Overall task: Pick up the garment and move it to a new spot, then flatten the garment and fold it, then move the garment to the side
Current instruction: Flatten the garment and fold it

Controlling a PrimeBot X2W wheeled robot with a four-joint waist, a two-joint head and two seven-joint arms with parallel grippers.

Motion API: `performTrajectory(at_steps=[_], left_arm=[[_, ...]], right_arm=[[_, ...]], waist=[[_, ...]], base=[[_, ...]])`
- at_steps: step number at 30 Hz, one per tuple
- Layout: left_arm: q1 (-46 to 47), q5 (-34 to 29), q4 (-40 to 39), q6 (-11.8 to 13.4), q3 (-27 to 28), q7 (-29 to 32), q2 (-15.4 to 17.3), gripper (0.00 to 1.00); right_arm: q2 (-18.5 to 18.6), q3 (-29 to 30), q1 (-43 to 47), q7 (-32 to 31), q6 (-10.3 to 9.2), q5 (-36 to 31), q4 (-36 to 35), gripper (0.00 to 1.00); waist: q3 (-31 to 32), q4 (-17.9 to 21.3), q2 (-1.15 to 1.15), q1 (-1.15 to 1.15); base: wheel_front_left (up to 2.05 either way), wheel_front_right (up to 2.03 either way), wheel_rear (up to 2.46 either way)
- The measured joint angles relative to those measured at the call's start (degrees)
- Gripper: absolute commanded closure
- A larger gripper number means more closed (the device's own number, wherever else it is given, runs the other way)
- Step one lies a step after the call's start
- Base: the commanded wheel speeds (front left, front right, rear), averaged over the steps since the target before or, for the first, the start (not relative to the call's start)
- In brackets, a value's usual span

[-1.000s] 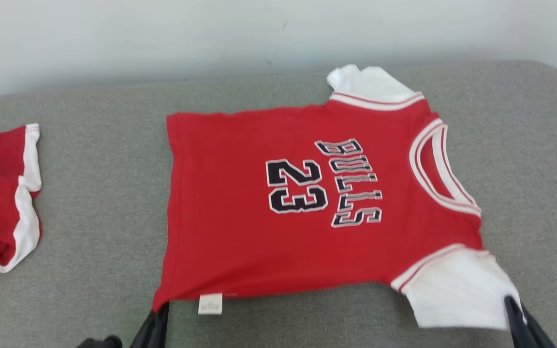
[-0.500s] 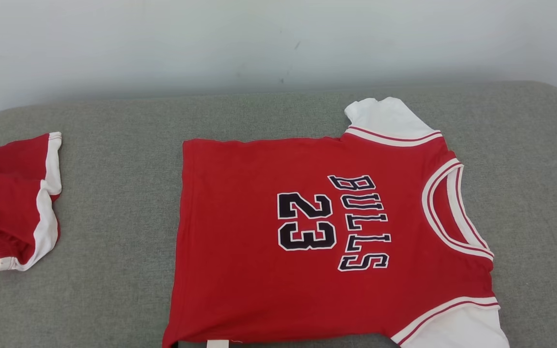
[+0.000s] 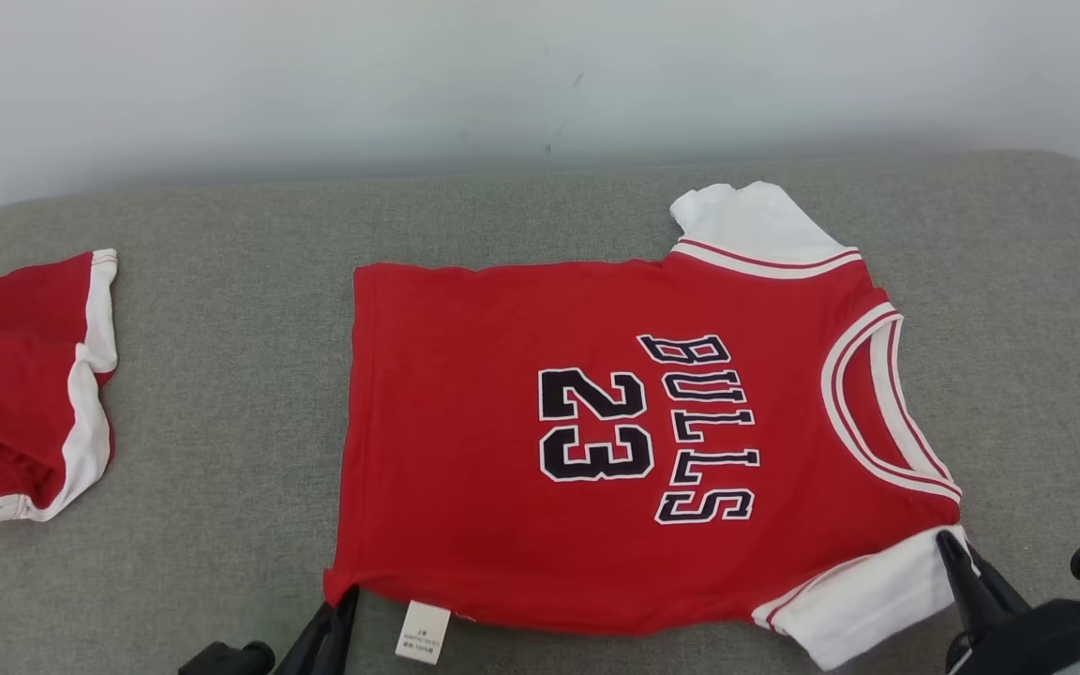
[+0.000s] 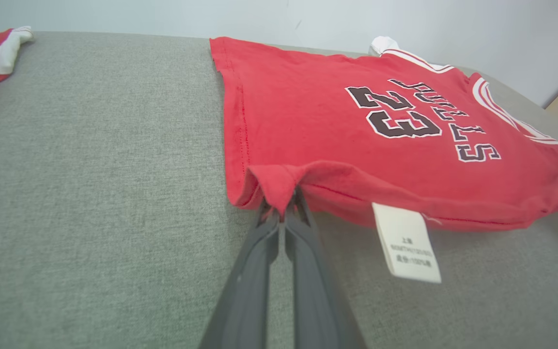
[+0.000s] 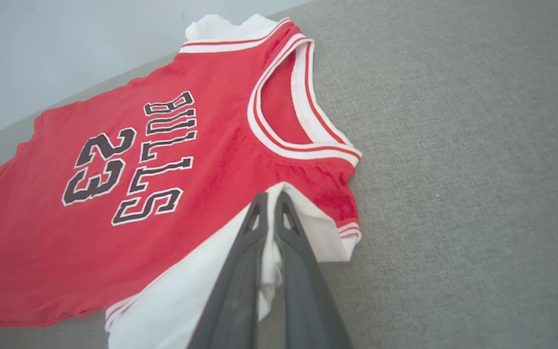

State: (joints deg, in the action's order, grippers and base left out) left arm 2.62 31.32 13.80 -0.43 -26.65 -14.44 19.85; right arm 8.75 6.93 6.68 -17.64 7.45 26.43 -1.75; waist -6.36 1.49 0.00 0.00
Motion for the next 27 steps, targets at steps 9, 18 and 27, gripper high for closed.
performTrajectory(at_steps=[9,18,27], left_arm=[[6.37,-0.53,1.76,-1.22,-0.53,1.41,0.31,1.00],[15.06,-1.49,6.16,-3.19,-1.80,2.26,-0.51,1.00],[18.04,-1.53,10.62,-3.74,-2.04,1.33,-1.51,0.00]], right_arm=[[1.88,-2.22,-15.04,-2.36,0.00,0.98,8.13,1.00],[3.45,-3.43,-29.41,-0.60,0.00,-0.47,22.90,1.00],[3.39,-6.38,-36.51,7.27,0.00,-0.92,32.16,0.00]], waist=[[-2.09,-0.26,0.00,0.00],[-5.38,-1.52,0.00,0.01],[-6.66,-1.76,0.01,0.01]], base=[[0.00,0.00,0.00],[0.00,0.00,0.00],[0.00,0.00,0.00]])
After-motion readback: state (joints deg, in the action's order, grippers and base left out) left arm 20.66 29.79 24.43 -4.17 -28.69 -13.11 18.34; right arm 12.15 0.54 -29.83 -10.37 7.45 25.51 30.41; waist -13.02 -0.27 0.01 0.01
